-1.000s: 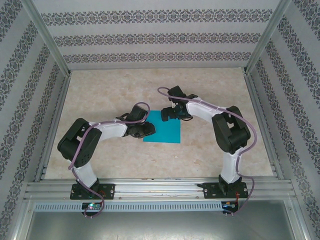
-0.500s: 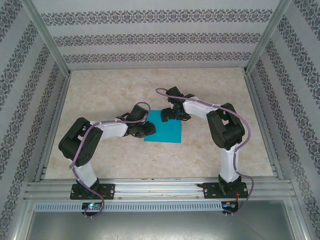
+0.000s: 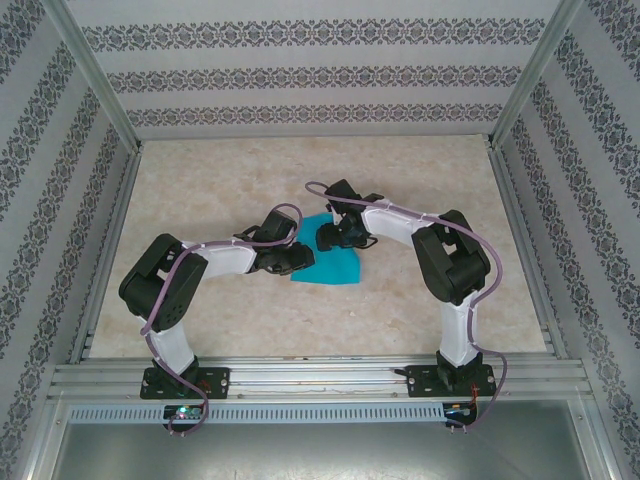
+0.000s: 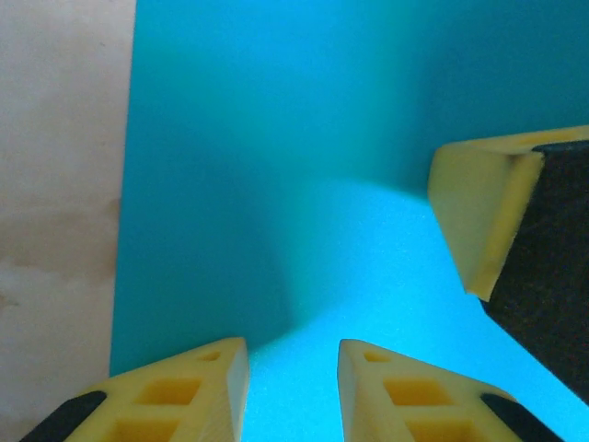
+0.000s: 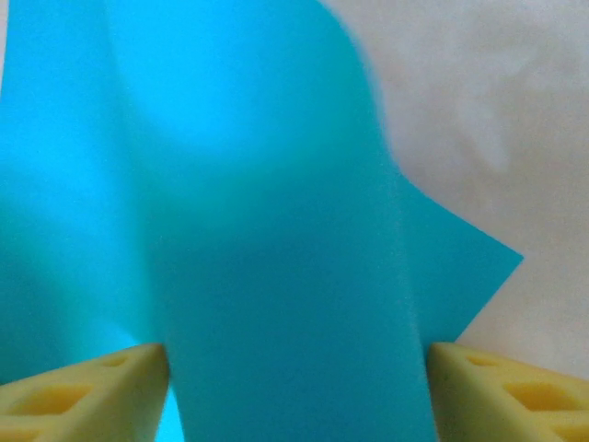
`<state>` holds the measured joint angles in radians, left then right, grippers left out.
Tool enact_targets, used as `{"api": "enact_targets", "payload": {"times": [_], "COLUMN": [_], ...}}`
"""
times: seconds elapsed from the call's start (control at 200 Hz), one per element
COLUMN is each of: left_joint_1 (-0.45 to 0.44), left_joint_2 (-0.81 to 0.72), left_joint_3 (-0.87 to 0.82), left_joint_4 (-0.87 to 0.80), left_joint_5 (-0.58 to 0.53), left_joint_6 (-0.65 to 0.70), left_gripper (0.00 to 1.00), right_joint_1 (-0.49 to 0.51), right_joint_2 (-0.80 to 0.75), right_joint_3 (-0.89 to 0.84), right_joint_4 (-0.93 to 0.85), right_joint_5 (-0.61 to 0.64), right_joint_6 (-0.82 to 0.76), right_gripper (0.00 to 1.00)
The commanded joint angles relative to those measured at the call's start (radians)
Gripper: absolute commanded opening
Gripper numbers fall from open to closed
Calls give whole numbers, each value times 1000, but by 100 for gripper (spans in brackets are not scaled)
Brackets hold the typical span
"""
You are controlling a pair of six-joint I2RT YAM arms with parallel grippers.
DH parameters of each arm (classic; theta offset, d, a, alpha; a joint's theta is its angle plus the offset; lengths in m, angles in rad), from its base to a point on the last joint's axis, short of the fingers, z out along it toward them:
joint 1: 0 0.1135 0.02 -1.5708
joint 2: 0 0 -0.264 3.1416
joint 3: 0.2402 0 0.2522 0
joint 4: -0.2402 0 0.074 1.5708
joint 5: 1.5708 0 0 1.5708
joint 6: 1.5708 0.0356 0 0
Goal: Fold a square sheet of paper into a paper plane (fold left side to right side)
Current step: Pick up the square sheet of paper from the center of the table, then place a square sheet of paper at the center of the table.
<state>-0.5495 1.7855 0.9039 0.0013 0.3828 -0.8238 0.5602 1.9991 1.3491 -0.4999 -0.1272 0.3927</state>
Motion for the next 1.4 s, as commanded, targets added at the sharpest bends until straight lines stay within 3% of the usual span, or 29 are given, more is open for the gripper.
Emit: {"api": "enact_targets", "payload": {"times": [0.0,0.26,0.48,0.62,0.809,0.944,1.124,1.394], "left_joint_1": [5,20,119,219,270,269,264,186], "left_joint_2": [18,-72,-288,-460,-656,-671,-608,-530], "left_joint_3": [-27,-47,-108,-164,-229,-199,-171,-93], "left_joint_4": [16,39,16,46,184,258,447,456], "left_joint_5": [13,14,20,122,333,495,657,707], "left_joint_6": [-19,12,95,174,286,290,193,219], "left_gripper": [35,48,65,75,100,100,100,100], "right_joint_1": [15,-14,-77,-143,-258,-300,-284,-207], "right_joint_2": [-16,-64,-220,-355,-547,-651,-745,-764], "right_joint_3": [-28,-79,-191,-273,-384,-414,-408,-377], "right_joint_4": [-4,83,215,278,435,507,567,569], "right_joint_5": [-101,-226,-401,-525,-803,-954,-1070,-1062], "right_joint_6": [25,50,28,-9,-1,34,92,99], "right_gripper": [66,42,32,31,30,29,29,29]}}
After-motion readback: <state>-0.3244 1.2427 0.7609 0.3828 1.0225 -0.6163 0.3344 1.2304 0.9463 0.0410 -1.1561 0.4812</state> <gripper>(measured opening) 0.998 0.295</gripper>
